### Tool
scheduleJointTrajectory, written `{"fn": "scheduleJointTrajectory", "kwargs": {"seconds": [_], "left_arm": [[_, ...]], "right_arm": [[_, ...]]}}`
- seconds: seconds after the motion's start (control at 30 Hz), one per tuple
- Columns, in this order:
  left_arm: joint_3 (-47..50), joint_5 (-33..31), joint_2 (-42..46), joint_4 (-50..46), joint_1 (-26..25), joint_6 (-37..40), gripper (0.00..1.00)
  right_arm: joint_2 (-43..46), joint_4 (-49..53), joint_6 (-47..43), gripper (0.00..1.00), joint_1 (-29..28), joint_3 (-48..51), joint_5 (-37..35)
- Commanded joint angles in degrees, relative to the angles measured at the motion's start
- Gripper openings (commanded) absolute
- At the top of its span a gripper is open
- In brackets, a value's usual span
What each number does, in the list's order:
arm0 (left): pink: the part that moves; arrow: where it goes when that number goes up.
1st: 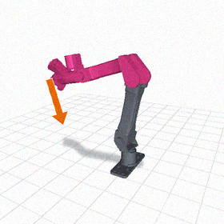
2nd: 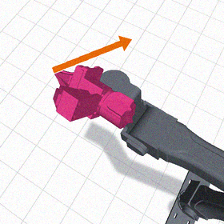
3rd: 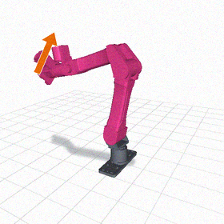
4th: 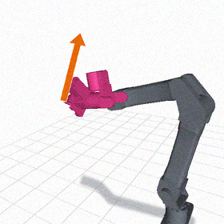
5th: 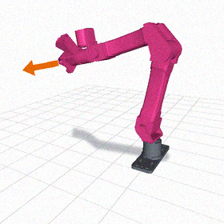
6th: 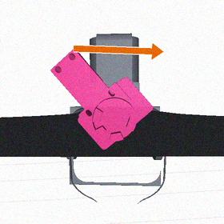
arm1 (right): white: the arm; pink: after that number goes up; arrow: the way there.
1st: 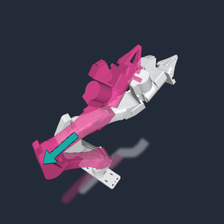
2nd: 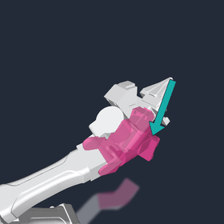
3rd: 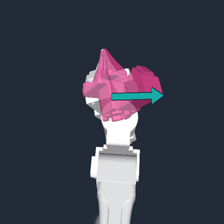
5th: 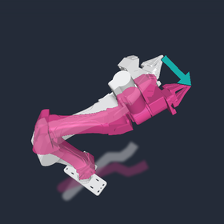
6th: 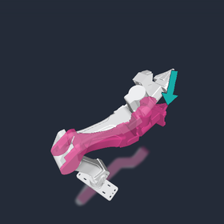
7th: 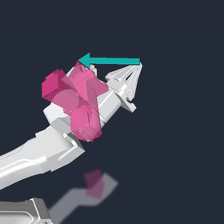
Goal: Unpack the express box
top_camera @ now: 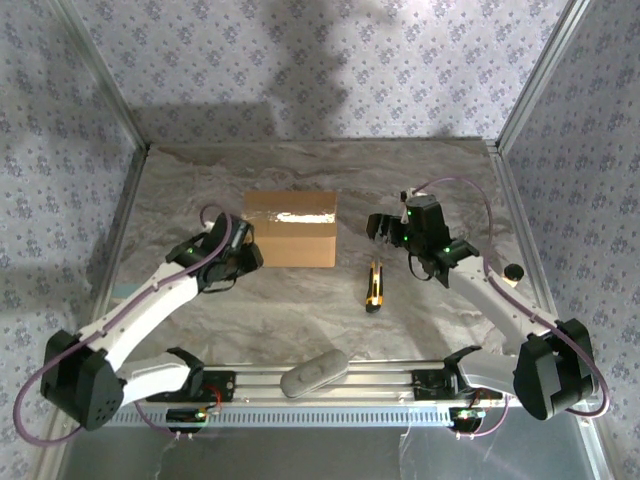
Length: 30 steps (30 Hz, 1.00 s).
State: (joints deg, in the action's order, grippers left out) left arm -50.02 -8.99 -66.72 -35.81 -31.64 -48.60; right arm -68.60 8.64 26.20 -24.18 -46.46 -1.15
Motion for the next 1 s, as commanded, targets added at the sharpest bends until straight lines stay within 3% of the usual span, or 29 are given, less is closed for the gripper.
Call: {"fn": "scheduleJointTrajectory", "kwargs": {"seconds": [0.0,0.3,0.73,0.97], "left_arm": [[-2.91,-3.84,-2.16,3.22,-0.10,2.51,0.49],[-5.12,-5.95,-7.77,4.84,3.77,2.85,0.47],[-5.51,-7.66,-11.58,7.23,7.26,5.46,0.47],[-6.37,-8.89,-13.34,8.11,8.76,6.14,0.46]], "right_arm": [[-0.06,1.16,1.57,0.88,-0.76,-1.55,0.17],[-3.06,0.50,1.37,0.89,-1.63,-4.05,0.75],[-25.91,-3.46,2.22,0.86,3.73,-25.57,12.21],[-35.99,-3.58,4.47,0.76,3.84,-35.08,17.19]]}}
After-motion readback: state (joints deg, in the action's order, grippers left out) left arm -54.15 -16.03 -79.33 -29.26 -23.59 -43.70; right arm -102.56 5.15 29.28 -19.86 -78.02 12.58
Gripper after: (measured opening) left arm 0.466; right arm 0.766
